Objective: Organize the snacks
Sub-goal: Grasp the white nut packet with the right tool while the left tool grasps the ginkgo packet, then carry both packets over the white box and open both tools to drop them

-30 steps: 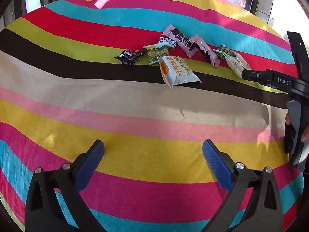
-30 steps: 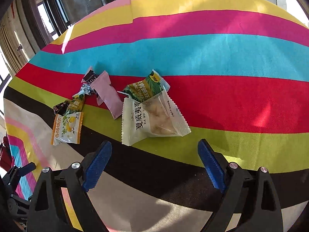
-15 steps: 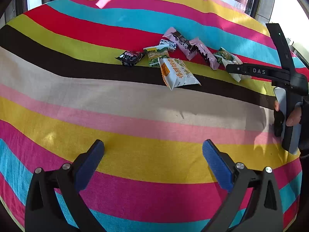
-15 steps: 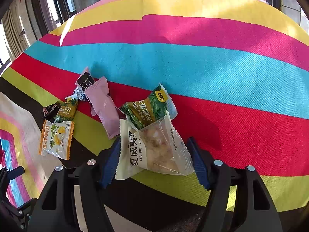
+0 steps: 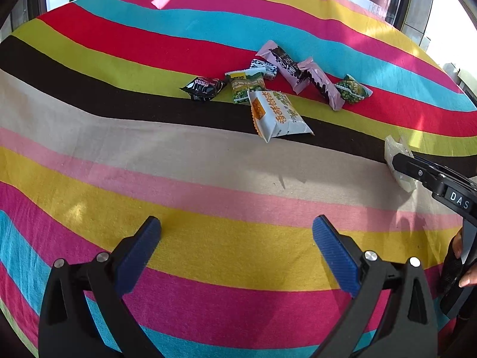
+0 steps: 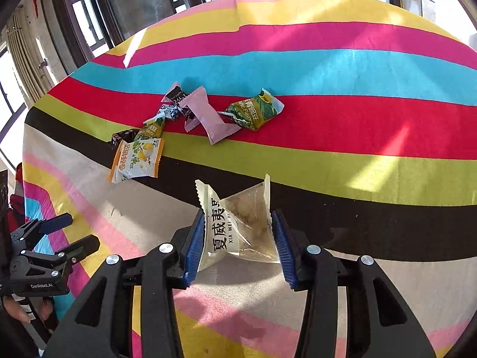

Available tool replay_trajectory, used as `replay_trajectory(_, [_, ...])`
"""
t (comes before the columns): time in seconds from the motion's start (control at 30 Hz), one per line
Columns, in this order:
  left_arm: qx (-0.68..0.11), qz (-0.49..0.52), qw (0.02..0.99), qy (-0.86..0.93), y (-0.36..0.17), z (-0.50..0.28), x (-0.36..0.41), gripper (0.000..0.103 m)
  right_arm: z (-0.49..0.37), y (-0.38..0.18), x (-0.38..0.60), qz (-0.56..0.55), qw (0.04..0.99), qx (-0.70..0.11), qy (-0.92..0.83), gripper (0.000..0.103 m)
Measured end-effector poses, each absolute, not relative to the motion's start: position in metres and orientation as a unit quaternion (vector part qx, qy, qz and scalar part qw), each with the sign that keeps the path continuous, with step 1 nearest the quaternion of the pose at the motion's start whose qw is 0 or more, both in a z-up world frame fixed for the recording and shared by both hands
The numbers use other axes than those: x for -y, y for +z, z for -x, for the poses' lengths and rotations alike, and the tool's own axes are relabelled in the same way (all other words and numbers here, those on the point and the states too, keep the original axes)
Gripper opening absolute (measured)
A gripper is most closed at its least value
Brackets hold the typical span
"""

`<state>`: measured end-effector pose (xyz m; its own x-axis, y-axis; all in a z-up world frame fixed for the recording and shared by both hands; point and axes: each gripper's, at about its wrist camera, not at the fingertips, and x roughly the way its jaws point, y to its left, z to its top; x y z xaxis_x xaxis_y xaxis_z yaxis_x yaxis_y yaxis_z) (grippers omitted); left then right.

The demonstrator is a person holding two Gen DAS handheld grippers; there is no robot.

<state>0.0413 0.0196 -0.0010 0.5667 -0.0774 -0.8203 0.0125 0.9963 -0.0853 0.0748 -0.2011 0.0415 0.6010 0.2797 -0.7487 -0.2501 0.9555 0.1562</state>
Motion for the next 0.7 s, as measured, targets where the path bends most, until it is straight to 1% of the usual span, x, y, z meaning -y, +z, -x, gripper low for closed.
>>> replay_trajectory(0.1, [-0.468,0.067,0.881,-0.022,0.001,-0.065,-0.015,0.101,-0.076,0.041,0.192,0.002,0.897,-0.419,0.141,0.045])
replay_trajectory(0.17, [-0.465,0.074,0.882,-0.022,0.001,-0.085,-0.007,0.101,-0.079,0.04,0.194,-0.006,0.896,-0.421,0.144,0.045])
replay_trajectory(0.33, [-0.468,0.054,0.882,-0.017,-0.001,-0.132,0.022,0.101,-0.083,0.037,0.203,-0.038,0.891,-0.425,0.155,0.046])
replay_trajectory(0.5, [-0.464,0.032,0.885,0.024,-0.004,-0.146,0.033,0.1,-0.083,0.038,0.205,-0.044,0.89,-0.426,0.155,0.046])
replay_trajectory(0.53, [-0.455,0.034,0.889,0.021,-0.002,-0.143,0.032,0.087,-0.083,0.037,0.205,-0.046,0.89,-0.426,0.156,0.046])
replay_trajectory(0.57, [-0.446,0.031,0.894,0.012,0.0,-0.136,0.029,0.056,-0.083,0.037,0.206,-0.048,0.89,-0.426,0.157,0.046])
replay_trajectory(0.6, [-0.446,0.02,0.895,-0.001,0.002,-0.131,0.029,0.047,-0.082,0.037,0.206,-0.05,0.89,-0.426,0.157,0.046])
replay_trajectory(0.63, [-0.449,0.023,0.893,-0.022,0.003,-0.124,0.025,0.046,-0.082,0.037,0.206,-0.051,0.89,-0.426,0.158,0.046])
replay_trajectory(0.67, [-0.449,0.032,0.892,-0.035,0.003,-0.115,0.02,0.042,-0.082,0.037,0.207,-0.051,0.889,-0.426,0.158,0.046])
replay_trajectory(0.7, [-0.448,0.038,0.892,-0.038,0.004,-0.105,0.013,0.042,-0.082,0.037,0.207,-0.053,0.889,-0.426,0.159,0.046])
